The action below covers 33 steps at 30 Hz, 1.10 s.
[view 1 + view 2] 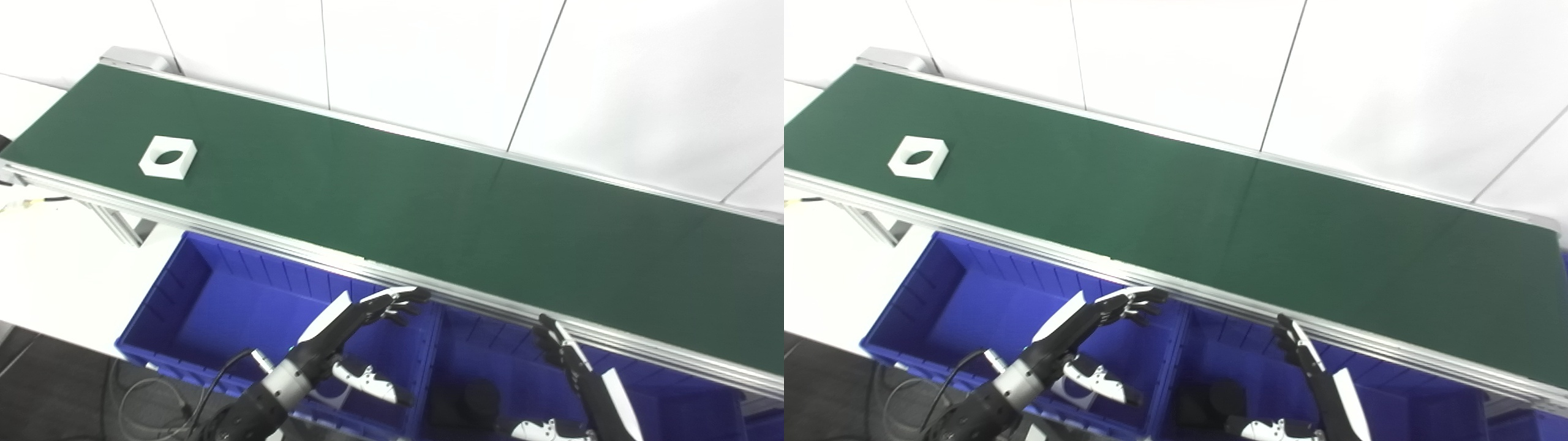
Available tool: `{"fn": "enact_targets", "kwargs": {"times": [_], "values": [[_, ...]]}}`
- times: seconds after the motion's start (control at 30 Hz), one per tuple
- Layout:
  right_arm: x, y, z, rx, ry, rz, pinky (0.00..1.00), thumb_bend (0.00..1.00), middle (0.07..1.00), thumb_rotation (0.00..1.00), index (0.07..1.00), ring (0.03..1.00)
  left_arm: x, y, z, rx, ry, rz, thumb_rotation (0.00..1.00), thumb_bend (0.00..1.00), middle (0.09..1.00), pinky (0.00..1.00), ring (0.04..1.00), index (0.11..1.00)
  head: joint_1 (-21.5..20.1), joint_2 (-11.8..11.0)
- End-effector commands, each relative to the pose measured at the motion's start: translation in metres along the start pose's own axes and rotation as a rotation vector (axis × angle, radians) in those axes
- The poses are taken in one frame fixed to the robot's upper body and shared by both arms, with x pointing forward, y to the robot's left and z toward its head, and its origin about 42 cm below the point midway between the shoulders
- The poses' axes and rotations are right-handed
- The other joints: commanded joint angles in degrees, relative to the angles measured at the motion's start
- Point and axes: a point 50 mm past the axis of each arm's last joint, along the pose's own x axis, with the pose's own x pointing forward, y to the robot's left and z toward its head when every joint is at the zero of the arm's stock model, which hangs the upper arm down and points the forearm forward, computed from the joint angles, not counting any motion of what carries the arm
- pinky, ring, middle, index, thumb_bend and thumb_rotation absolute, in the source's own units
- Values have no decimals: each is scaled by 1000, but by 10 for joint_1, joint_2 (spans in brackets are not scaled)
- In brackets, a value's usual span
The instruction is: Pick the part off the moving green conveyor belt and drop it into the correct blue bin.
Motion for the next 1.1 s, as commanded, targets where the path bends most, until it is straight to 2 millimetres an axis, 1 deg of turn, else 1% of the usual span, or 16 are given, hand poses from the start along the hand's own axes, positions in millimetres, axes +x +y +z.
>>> {"fn": "enact_targets", "kwargs": {"times": [0.0,0.07,0.2,0.37,0.4,0.43,0.47,0.53,0.57,0.67,0.7,0.8,0.87,1.03,1.07], "values": [[0,-7,6,-13,-77,-18,852,847,892,160,945,878,4,-3,4,15,-50,10,310,929,835,692,776,853,10,-15],[-2,-8,5,-28,-68,-18,840,845,894,163,948,878,5,-6,2,18,-54,10,318,925,840,732,795,855,11,-18],[-3,-10,2,-36,-53,-17,845,854,891,178,950,880,6,-9,0,27,-52,10,338,932,845,752,806,857,7,-22],[-4,-9,0,-37,-58,-17,837,871,883,219,943,868,6,-11,-2,34,-48,15,358,942,836,699,778,853,1,-29],[-4,-9,0,-35,-61,-16,837,873,883,223,942,868,5,-11,-2,42,-47,15,362,943,836,696,777,853,-5,-36],[-5,-9,-1,-34,-62,-15,835,867,883,210,942,867,5,-11,-3,46,-47,15,366,942,837,701,779,854,-7,-37],[-5,-8,-1,-35,-63,-14,834,865,883,205,942,867,5,-11,-4,48,-45,15,368,942,837,702,780,854,-13,-46],[-5,-7,-2,-36,-63,-14,827,862,881,190,938,864,4,-12,-6,42,-39,15,346,943,840,711,787,850,-17,-53],[-5,-7,-3,-33,-64,-14,825,861,880,187,937,863,3,-12,-7,37,-36,15,342,943,841,712,788,849,-22,-64],[-5,-5,-6,-22,-59,-12,838,869,877,160,927,860,3,-12,-9,29,-31,12,333,954,840,723,793,850,-24,-74],[-5,-5,-7,-21,-57,-11,841,871,877,157,926,860,3,-12,-10,32,-30,10,336,956,839,722,792,850,-25,-82],[-5,-4,-8,-18,-57,-9,832,879,873,144,922,856,3,-12,-11,41,-28,10,343,963,833,720,787,845,-25,-88],[-4,-3,-9,-11,-54,-7,834,889,872,132,921,856,3,-12,-13,43,-22,8,352,972,832,720,787,842,-23,-101],[-3,-3,-12,-3,-49,-7,839,898,874,98,925,858,4,-12,-15,47,-18,7,359,978,826,706,780,835,-23,-109],[-3,-3,-12,-2,-49,-6,841,900,875,90,924,858,4,-12,-16,48,-18,7,356,977,824,703,778,833,-22,-114]]}}
